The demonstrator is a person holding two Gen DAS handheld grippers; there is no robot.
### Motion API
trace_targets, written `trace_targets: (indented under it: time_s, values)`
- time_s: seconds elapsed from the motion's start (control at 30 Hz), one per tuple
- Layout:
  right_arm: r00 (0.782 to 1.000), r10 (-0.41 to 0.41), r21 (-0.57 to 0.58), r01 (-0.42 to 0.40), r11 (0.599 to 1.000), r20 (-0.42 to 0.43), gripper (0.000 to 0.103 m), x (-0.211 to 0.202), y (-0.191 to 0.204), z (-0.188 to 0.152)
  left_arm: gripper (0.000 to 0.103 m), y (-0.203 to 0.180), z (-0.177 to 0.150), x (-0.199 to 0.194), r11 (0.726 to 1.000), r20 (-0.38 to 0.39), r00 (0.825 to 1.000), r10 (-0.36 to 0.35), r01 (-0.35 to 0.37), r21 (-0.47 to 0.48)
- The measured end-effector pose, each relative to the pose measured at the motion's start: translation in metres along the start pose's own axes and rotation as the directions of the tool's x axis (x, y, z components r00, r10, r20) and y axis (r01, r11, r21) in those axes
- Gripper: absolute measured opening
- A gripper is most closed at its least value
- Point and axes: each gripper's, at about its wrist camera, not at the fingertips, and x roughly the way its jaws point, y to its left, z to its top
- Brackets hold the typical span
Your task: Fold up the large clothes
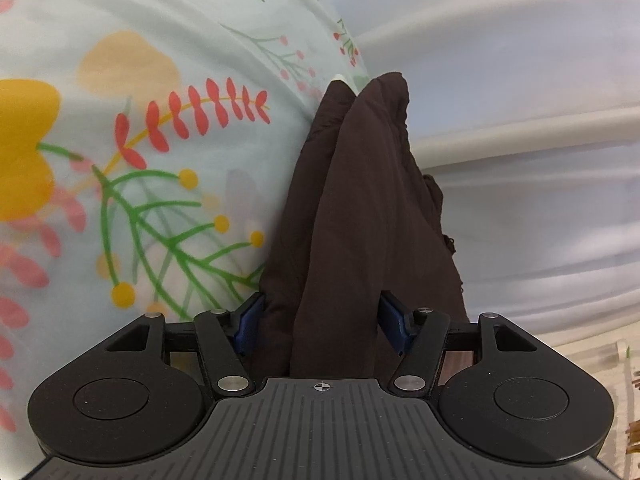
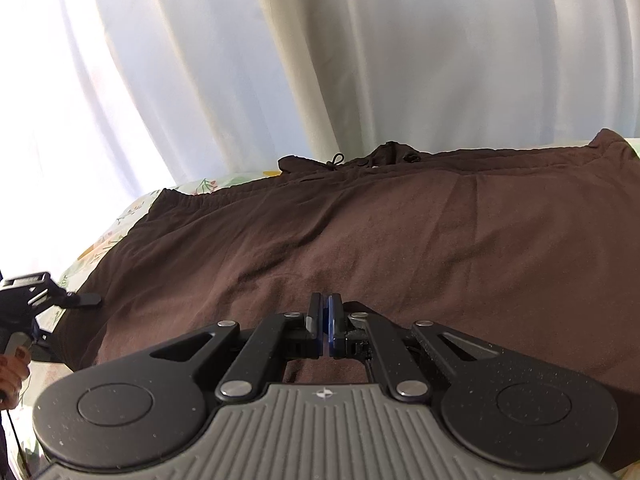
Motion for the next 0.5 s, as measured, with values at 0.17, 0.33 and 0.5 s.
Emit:
trace_targets:
  time_s: [0.17,0.33,0.5]
  values:
    - [1.000,-0.005,-0.021,0.005,1.000,-0.003,0.002,0.000,0.003,-0.001,0.063,-0.005,0.019,0.017,1.000,-0.015,1.000,0.001,-0.001,0.020]
    - [1.000,-0.025,-0.015,0.025,1.000,0.006,0.002,-0.001,0.005,0.006,0.051,-0.014,0.030,0.027,0.999,-0.033,0.999,0.006,-0.004,0.047]
    - [0.998,-0.058,-0.018,0.059,0.998,0.022,0.001,0.011,0.011,0.017,0.035,-0.020,0.035,0.024,0.996,-0.052,0.998,-0.017,0.022,0.089]
